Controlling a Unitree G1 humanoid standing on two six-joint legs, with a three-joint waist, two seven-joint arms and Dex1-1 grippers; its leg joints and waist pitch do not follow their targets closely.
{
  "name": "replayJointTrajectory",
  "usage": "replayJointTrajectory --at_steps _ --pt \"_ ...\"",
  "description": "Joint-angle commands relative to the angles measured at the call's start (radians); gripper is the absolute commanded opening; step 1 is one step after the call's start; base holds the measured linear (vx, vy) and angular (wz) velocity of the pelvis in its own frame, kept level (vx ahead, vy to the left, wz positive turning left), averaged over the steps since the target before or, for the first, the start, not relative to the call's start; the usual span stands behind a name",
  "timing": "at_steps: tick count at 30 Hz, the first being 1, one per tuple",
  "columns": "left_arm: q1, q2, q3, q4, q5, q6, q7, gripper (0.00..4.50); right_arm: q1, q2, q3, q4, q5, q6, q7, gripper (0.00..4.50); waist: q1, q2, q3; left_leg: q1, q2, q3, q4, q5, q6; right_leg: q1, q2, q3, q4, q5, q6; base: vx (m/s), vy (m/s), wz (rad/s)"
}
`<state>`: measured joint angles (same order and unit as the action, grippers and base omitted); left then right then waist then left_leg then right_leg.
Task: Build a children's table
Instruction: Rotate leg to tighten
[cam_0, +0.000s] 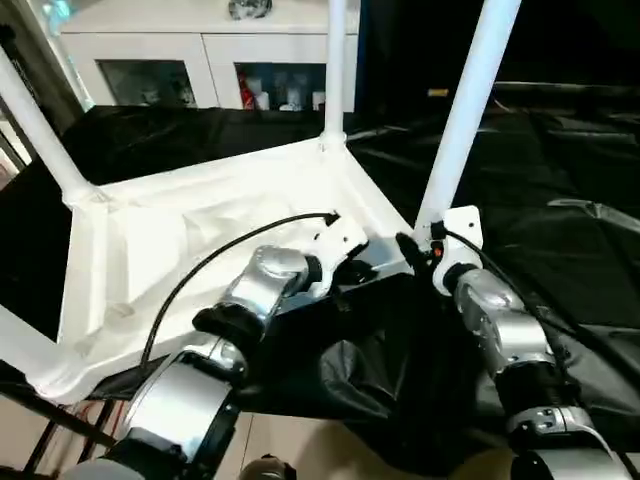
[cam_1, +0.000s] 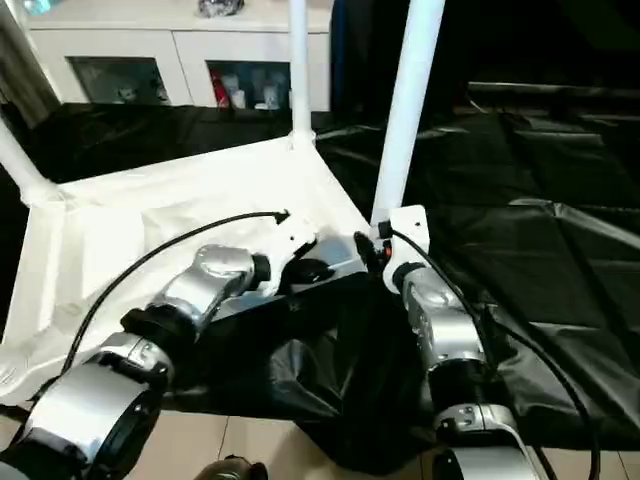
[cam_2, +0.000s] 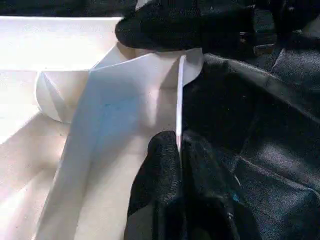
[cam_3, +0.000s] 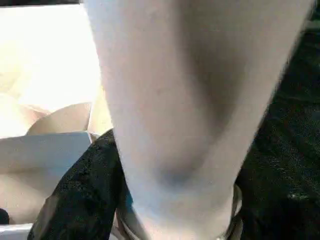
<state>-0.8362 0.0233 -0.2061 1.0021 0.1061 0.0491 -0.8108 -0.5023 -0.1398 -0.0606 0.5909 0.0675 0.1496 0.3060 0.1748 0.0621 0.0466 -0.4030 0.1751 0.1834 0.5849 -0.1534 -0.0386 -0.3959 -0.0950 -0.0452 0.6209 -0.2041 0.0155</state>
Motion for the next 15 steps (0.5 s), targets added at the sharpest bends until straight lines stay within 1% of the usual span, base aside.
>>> replayJointTrajectory --at_steps 1,2,3,4,5,7,8,9,10,12,13,14,15 --pt "-0.039 -0.054 -0.005 -0.032 -0.028 -0.062 -0.011 0.00 0.029 0.083 0.123 -0.013 0.020 0.018 0.142 3.48 -0.002 -0.018 -0.067 0.023 0.049 -0.026 -0.074 -0.269 0.029 0.038 -0.065 0.032 -0.082 -0.130 -0.201 0.000 0.000 0.00" --pt "-0.039 -0.054 -0.005 -0.032 -0.028 -0.062 -0.011 0.00 0.029 0.083 0.123 -0.013 0.020 0.018 0.142 3.61 -0.001 -0.018 -0.067 0.022 0.049 -0.026 -0.074 -0.265 0.032 0.038 -0.066 0.032 -0.082 -0.127 -0.201 0.000 0.000 0.00" --pt "-0.021 -0.032 -0.016 -0.047 -0.031 -0.068 -0.071 0.00 0.037 0.058 0.133 -0.041 0.029 0.006 0.190 3.75 -0.002 -0.018 -0.067 0.021 0.049 -0.026 -0.074 -0.255 0.037 0.039 -0.065 0.032 -0.081 -0.119 -0.203 0.000 0.000 0.00" --pt "-0.017 -0.026 -0.018 -0.050 -0.032 -0.068 -0.085 0.00 0.039 0.051 0.134 -0.047 0.032 0.001 0.206 3.84 0.000 -0.017 -0.069 0.021 0.049 -0.025 -0.072 -0.249 0.044 0.041 -0.065 0.032 -0.079 -0.105 -0.204 0.000 0.000 0.00" --pt "-0.005 -0.012 -0.020 -0.063 -0.038 -0.068 -0.117 0.00 0.044 0.031 0.141 -0.060 0.038 -0.007 0.249 3.84 0.001 -0.019 -0.070 0.020 0.050 -0.025 -0.070 -0.236 0.053 0.044 -0.066 0.030 -0.077 -0.081 -0.211 0.000 0.000 0.00" --pt "0.002 -0.004 -0.021 -0.070 -0.042 -0.069 -0.136 0.00 0.047 0.017 0.145 -0.069 0.042 -0.013 0.277 3.84 0.000 -0.018 -0.071 0.019 0.051 -0.024 -0.068 -0.215 0.065 0.043 -0.065 0.029 -0.073 -0.048 -0.224 0.000 0.000 0.00" --pt "0.016 0.011 -0.024 -0.085 -0.046 -0.077 -0.167 0.00 0.056 -0.008 0.156 -0.083 0.049 -0.022 0.335 3.84 0.000 -0.018 -0.070 0.020 0.051 -0.023 -0.067 -0.212 0.070 0.043 -0.064 0.028 -0.074 -0.046 -0.231 0.000 0.000 0.00" --pt "0.033 0.029 -0.026 -0.108 -0.056 -0.073 -0.208 0.00 0.071 -0.040 0.170 -0.111 0.065 -0.024 0.410 3.84 -0.001 -0.022 -0.069 0.019 0.050 -0.022 -0.066 -0.210 0.073 0.045 -0.064 0.028 -0.074 -0.045 -0.232 0.000 0.000 0.00" --pt "0.033 0.029 -0.026 -0.108 -0.056 -0.073 -0.208 0.00 0.071 -0.040 0.170 -0.111 0.065 -0.024 0.410 3.84 0.003 -0.020 -0.069 0.018 0.053 -0.021 -0.064 -0.203 0.085 0.046 -0.064 0.028 -0.072 -0.037 -0.235 0.000 0.000 0.00" --pt "0.043 0.038 -0.027 -0.121 -0.062 -0.071 -0.229 0.00 0.079 -0.056 0.178 -0.127 0.073 -0.020 0.445 3.84 0.000 -0.019 -0.071 0.018 0.052 -0.021 -0.064 -0.196 0.089 0.044 -0.064 0.028 -0.071 -0.034 -0.241 0.000 0.000 0.00" --pt "0.076 0.075 -0.032 -0.169 -0.082 -0.062 -0.310 0.00 0.108 -0.116 0.205 -0.181 0.091 -0.011 0.559 3.84 0.006 -0.027 -0.068 0.019 0.055 -0.022 -0.064 -0.201 0.092 0.049 -0.066 0.026 -0.073 -0.066 -0.242 0.000 0.000 0.00" --pt "0.091 0.093 -0.035 -0.192 -0.091 -0.056 -0.349 0.00 0.121 -0.144 0.216 -0.205 0.096 -0.007 0.607 3.84 0.005 -0.023 -0.068 0.018 0.056 -0.020 -0.063 -0.194 0.103 0.044 -0.064 0.028 -0.072 -0.060 -0.241 0.000 0.000 0.00" --pt "0.092 0.094 -0.035 -0.194 -0.092 -0.056 -0.352 0.00 0.122 -0.146 0.217 -0.206 0.096 -0.006 0.610 3.84 0.005 -0.023 -0.069 0.018 0.056 -0.020 -0.063 -0.193 0.105 0.044 -0.064 0.028 -0.072 -0.061 -0.242 0.000 0.000 0.00"
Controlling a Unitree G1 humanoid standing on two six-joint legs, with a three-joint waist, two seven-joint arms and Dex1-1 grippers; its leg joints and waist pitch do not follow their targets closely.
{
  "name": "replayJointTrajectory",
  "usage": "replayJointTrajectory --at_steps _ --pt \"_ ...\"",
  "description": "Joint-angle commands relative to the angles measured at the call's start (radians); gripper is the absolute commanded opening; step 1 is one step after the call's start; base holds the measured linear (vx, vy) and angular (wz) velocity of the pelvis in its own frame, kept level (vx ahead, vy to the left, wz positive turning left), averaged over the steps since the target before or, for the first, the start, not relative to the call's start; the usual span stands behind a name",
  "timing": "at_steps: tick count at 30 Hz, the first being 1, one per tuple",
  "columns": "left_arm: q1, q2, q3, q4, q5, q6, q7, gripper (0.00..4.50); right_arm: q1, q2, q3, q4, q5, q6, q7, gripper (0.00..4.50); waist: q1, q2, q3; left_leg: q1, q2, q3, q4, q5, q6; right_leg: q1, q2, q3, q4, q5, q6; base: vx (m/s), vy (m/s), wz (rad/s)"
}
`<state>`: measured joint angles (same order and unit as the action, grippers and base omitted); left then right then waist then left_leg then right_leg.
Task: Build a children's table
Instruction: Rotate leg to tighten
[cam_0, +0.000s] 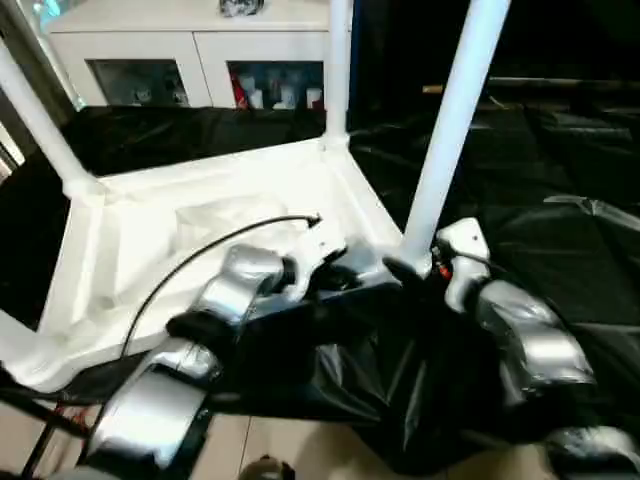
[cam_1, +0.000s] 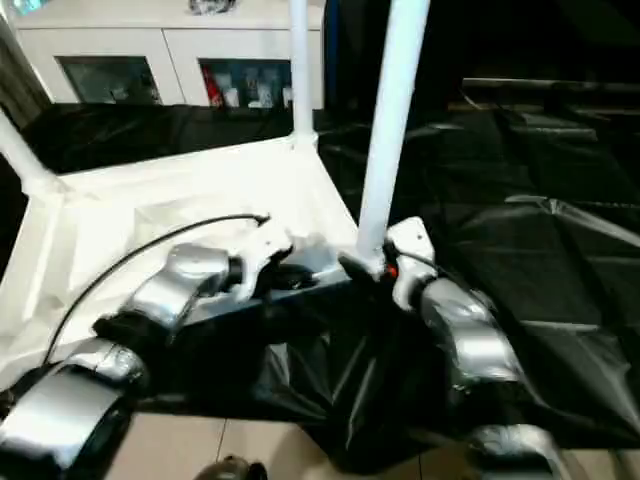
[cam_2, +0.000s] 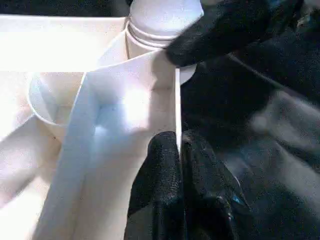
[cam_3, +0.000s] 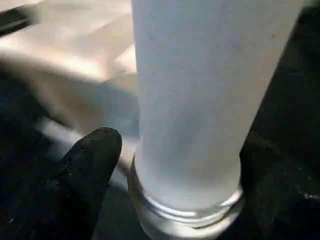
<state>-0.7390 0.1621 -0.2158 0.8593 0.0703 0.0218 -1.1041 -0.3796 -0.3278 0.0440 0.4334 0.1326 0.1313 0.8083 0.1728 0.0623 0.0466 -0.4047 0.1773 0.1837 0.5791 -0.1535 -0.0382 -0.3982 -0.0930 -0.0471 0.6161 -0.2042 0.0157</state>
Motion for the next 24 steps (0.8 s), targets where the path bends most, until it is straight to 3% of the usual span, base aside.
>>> replayJointTrajectory --at_steps 1,6,13,22,24 --pt "0.014 -0.017 -0.029 -0.082 -0.068 -0.024 -0.119 0.00 0.020 0.005 0.123 -0.077 0.032 0.017 0.177 3.84 0.006 -0.027 -0.068 0.020 0.055 -0.020 -0.057 -0.193 0.106 0.044 -0.066 0.029 -0.066 -0.072 -0.247 0.000 0.000 0.00" --pt "0.061 0.042 -0.039 -0.174 -0.107 0.016 -0.245 0.00 0.056 -0.073 0.144 -0.145 0.068 0.065 0.318 3.84 0.012 -0.027 -0.064 0.025 0.062 -0.022 -0.065 -0.240 0.086 0.037 -0.067 0.032 -0.071 -0.156 -0.247 0.000 0.000 0.00" --pt "0.099 0.080 -0.056 -0.252 -0.122 0.063 -0.315 0.00 0.068 -0.114 0.162 -0.178 0.091 0.108 0.389 3.40 0.024 -0.025 -0.067 0.026 0.059 -0.019 -0.059 -0.207 0.085 0.036 -0.068 0.035 -0.066 -0.114 -0.252 0.000 0.000 0.00" --pt "0.108 0.071 -0.050 -0.249 -0.103 0.060 -0.271 0.00 0.092 -0.096 0.155 -0.206 0.110 0.129 0.383 2.71 0.026 -0.027 -0.069 0.026 0.057 -0.018 -0.057 -0.195 0.081 0.036 -0.065 0.034 -0.064 -0.101 -0.250 0.000 0.000 0.00" --pt "0.092 0.046 -0.036 -0.218 -0.086 0.068 -0.187 0.00 0.090 -0.043 0.123 -0.164 0.092 0.122 0.279 2.65 0.025 -0.027 -0.068 0.024 0.056 -0.019 -0.057 -0.196 0.078 0.034 -0.067 0.034 -0.065 -0.112 -0.249 0.000 0.000 0.00"
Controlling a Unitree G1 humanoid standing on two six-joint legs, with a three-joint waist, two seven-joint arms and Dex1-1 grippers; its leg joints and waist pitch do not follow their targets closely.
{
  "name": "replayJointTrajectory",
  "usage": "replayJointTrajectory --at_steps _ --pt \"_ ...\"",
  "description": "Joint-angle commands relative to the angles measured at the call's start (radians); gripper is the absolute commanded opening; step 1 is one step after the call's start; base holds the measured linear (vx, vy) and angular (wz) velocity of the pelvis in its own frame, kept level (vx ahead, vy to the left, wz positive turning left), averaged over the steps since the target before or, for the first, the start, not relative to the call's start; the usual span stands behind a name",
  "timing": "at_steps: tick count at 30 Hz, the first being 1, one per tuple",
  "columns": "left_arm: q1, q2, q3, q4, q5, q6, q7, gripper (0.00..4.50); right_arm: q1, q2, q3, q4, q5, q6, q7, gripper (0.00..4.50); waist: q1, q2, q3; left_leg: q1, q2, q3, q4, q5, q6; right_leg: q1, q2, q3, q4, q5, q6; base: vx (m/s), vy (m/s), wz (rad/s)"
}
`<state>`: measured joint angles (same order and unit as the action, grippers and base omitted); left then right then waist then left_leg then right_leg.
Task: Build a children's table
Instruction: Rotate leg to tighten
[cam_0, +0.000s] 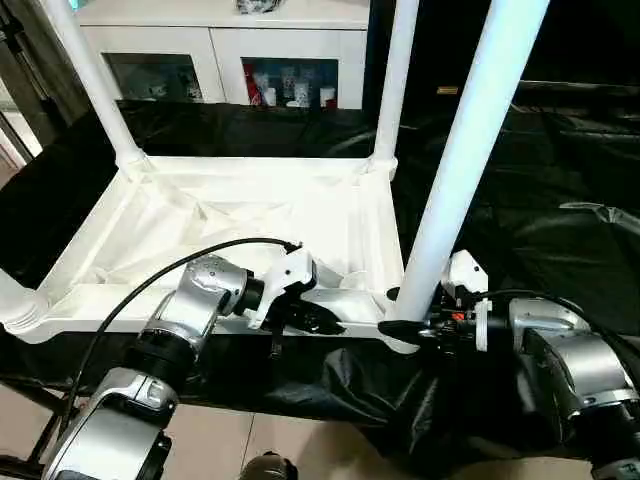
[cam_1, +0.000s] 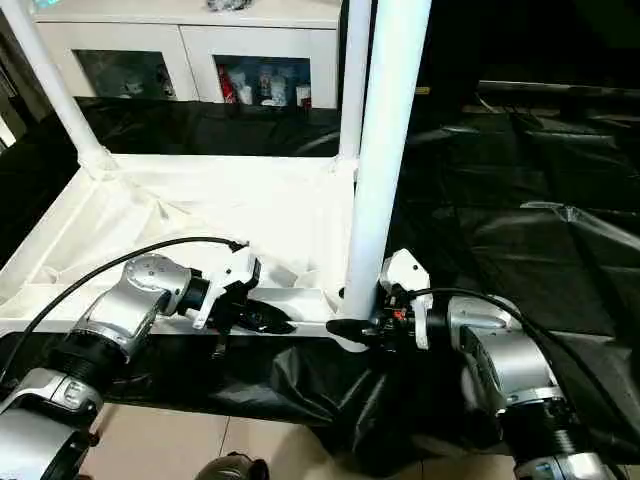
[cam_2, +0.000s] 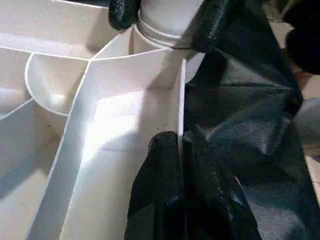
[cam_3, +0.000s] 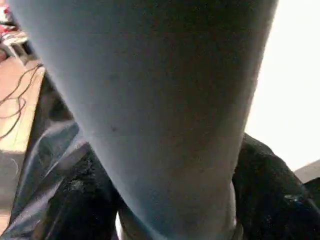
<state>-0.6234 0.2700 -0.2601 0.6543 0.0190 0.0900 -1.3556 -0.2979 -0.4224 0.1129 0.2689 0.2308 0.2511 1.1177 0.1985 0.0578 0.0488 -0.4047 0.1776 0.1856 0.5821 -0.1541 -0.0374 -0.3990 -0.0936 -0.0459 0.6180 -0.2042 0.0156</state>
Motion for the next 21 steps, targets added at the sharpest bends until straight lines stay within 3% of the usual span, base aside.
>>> replayJointTrajectory --at_steps 1,4,6,8,10,14,17,18,20,21 --pt "-0.025 -0.067 0.012 -0.010 -0.032 0.002 0.079 0.00 0.005 0.061 0.050 0.011 -0.012 0.001 -0.053 2.63 -0.002 -0.023 -0.069 0.025 0.055 -0.021 -0.062 -0.214 0.068 0.035 -0.066 0.032 -0.070 -0.143 -0.246 0.000 0.000 0.00" --pt "-0.055 -0.102 0.027 0.039 -0.012 -0.012 0.172 0.00 -0.019 0.112 0.026 0.083 -0.054 -0.033 -0.193 2.59 -0.009 -0.022 -0.065 0.026 0.055 -0.024 -0.069 -0.256 0.038 0.032 -0.068 0.033 -0.077 -0.209 -0.230 0.000 0.000 0.00" --pt "-0.091 -0.138 0.037 0.098 0.014 -0.030 0.273 0.00 -0.041 0.164 0.001 0.137 -0.076 -0.063 -0.307 2.58 -0.016 -0.025 -0.063 0.033 0.051 -0.026 -0.073 -0.311 -0.001 0.029 -0.072 0.035 -0.086 -0.294 -0.208 0.000 0.000 0.00" --pt "-0.152 -0.199 0.056 0.186 0.037 -0.033 0.437 0.00 -0.089 0.246 -0.053 0.216 -0.099 -0.035 -0.522 2.57 -0.024 -0.025 -0.060 0.035 0.049 -0.027 -0.077 -0.330 -0.019 0.025 -0.070 0.036 -0.091 -0.322 -0.193 0.000 0.000 0.00" --pt "-0.165 -0.213 0.061 0.204 0.041 -0.036 0.477 0.00 -0.099 0.261 -0.060 0.234 -0.108 -0.035 -0.566 2.57 -0.029 -0.027 -0.062 0.038 0.048 -0.028 -0.079 -0.346 -0.028 0.026 -0.071 0.036 -0.093 -0.333 -0.185 0.000 0.000 0.00" --pt "-0.223 -0.298 0.086 0.272 0.035 -0.033 0.608 0.00 -0.151 0.345 -0.092 0.331 -0.151 -0.040 -0.789 2.57 -0.032 -0.024 -0.065 0.033 0.046 -0.028 -0.077 -0.308 -0.014 0.029 -0.069 0.037 -0.090 -0.268 -0.180 0.000 0.000 0.00" --pt "-0.246 -0.321 0.088 0.304 0.035 -0.057 0.604 0.00 -0.168 0.368 -0.076 0.364 -0.174 -0.076 -0.795 2.57 -0.030 -0.020 -0.068 0.030 0.045 -0.026 -0.074 -0.285 -0.001 0.031 -0.067 0.037 -0.086 -0.221 -0.172 0.000 0.000 0.00" --pt "-0.247 -0.321 0.084 0.304 0.034 -0.066 0.583 0.00 -0.169 0.373 -0.079 0.357 -0.159 -0.084 -0.769 3.09 -0.029 -0.020 -0.071 0.028 0.044 -0.027 -0.072 -0.263 0.010 0.036 -0.068 0.036 -0.083 -0.181 -0.180 0.000 0.000 0.00" --pt "-0.248 -0.318 0.079 0.308 0.035 -0.079 0.562 0.00 -0.172 0.378 -0.089 0.349 -0.139 -0.094 -0.738 3.19 -0.028 -0.022 -0.073 0.024 0.042 -0.025 -0.067 -0.233 0.041 0.040 -0.066 0.034 -0.078 -0.116 -0.191 0.000 0.000 0.00" --pt "-0.250 -0.315 0.078 0.316 0.038 -0.088 0.560 0.00 -0.173 0.374 -0.086 0.346 -0.137 -0.106 -0.725 3.25 -0.028 -0.022 -0.073 0.024 0.042 -0.025 -0.067 -0.233 0.041 0.040 -0.066 0.034 -0.078 -0.116 -0.191 0.000 0.000 0.00"
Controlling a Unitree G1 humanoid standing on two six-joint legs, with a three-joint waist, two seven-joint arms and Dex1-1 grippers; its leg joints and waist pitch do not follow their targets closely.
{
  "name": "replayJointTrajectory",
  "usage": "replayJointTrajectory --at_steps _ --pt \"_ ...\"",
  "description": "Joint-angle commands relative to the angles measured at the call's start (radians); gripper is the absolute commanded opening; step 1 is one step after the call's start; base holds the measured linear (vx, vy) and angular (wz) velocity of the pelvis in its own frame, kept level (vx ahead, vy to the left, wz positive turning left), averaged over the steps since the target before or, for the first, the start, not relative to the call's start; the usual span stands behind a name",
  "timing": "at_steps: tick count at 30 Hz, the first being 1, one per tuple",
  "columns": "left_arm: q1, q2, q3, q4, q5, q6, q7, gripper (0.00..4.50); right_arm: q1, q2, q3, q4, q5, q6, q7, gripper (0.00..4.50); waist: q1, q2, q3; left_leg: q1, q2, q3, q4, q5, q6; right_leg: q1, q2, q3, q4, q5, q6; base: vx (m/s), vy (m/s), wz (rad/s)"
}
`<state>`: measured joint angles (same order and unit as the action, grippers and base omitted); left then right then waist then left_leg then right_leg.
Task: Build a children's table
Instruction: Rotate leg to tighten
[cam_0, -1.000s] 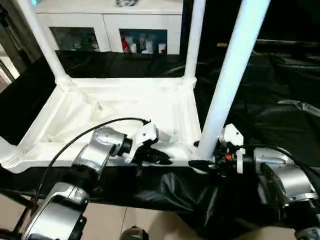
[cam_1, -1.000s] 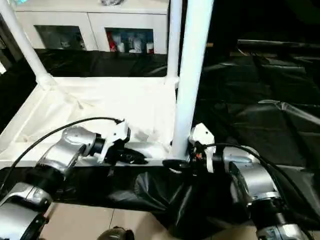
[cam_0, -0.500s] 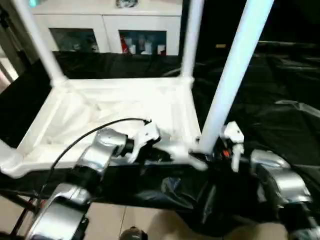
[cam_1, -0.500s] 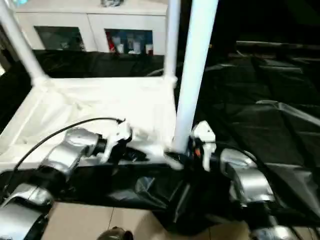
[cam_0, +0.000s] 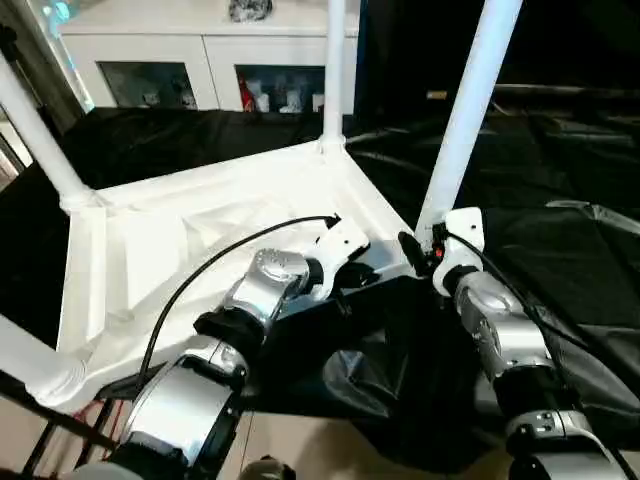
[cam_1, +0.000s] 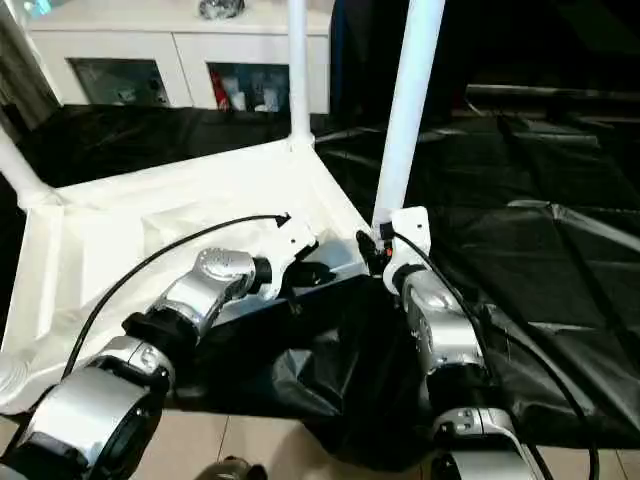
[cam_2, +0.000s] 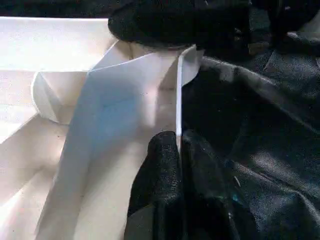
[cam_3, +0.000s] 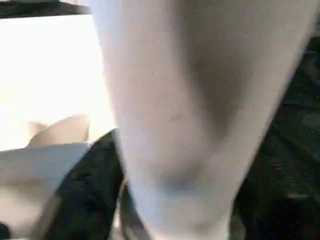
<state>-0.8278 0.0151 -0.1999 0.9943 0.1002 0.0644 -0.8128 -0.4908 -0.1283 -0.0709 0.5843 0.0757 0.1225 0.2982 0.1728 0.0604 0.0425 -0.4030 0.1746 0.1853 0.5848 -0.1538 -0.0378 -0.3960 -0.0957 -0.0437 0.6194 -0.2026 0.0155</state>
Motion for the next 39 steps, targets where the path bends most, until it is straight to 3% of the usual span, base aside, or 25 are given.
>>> replayJointTrajectory --at_steps 1,2,5,14,20,33,39 --pt "-0.042 -0.054 0.017 -0.025 -0.044 -0.068 0.003 0.00 0.021 0.072 0.099 0.024 0.018 0.015 0.104 3.41 -0.001 -0.024 -0.067 0.021 0.046 -0.025 -0.068 -0.222 0.052 0.038 -0.064 0.031 -0.078 -0.105 -0.195 0.000 0.000 0.00" --pt "-0.037 -0.041 0.014 -0.025 -0.044 -0.077 -0.021 0.00 0.023 0.056 0.104 0.009 0.024 0.003 0.134 3.67 -0.002 -0.023 -0.065 0.021 0.047 -0.025 -0.069 -0.228 0.057 0.038 -0.065 0.030 -0.080 -0.121 -0.201 0.000 0.000 0.00" --pt "-0.026 -0.021 0.011 -0.030 -0.050 -0.093 -0.074 0.00 0.029 0.025 0.110 -0.013 0.028 -0.012 0.200 3.67 -0.002 -0.022 -0.063 0.023 0.049 -0.026 -0.072 -0.251 0.056 0.038 -0.066 0.030 -0.084 -0.161 -0.198 0.000 0.000 0.00" --pt "0.047 0.066 -0.012 -0.134 -0.092 -0.097 -0.312 0.00 0.118 -0.178 0.193 -0.195 0.105 0.037 0.621 3.67 0.013 -0.025 -0.064 0.019 0.056 -0.021 -0.062 -0.211 0.105 0.042 -0.063 0.028 -0.076 -0.101 -0.227 0.000 0.000 0.00" --pt "0.094 0.142 -0.036 -0.214 -0.103 -0.070 -0.465 0.00 0.146 -0.311 0.229 -0.281 0.131 0.090 0.836 3.53 0.027 -0.025 -0.064 0.025 0.062 -0.022 -0.066 -0.238 0.088 0.035 -0.065 0.031 -0.078 -0.154 -0.236 0.000 0.000 0.00" --pt "0.137 0.188 -0.041 -0.289 -0.107 -0.031 -0.527 0.00 0.140 -0.336 0.256 -0.317 0.147 0.149 0.910 2.60 0.028 -0.028 -0.065 0.023 0.061 -0.021 -0.064 -0.210 0.087 0.032 -0.065 0.029 -0.072 -0.139 -0.244 0.000 0.000 0.00" --pt "0.114 0.164 -0.014 -0.247 -0.086 -0.045 -0.416 0.00 0.139 -0.296 0.234 -0.297 0.124 0.174 0.804 2.42 0.027 -0.030 -0.064 0.022 0.059 -0.021 -0.065 -0.207 0.076 0.030 -0.065 0.030 -0.073 -0.154 -0.236 0.000 0.000 0.00"
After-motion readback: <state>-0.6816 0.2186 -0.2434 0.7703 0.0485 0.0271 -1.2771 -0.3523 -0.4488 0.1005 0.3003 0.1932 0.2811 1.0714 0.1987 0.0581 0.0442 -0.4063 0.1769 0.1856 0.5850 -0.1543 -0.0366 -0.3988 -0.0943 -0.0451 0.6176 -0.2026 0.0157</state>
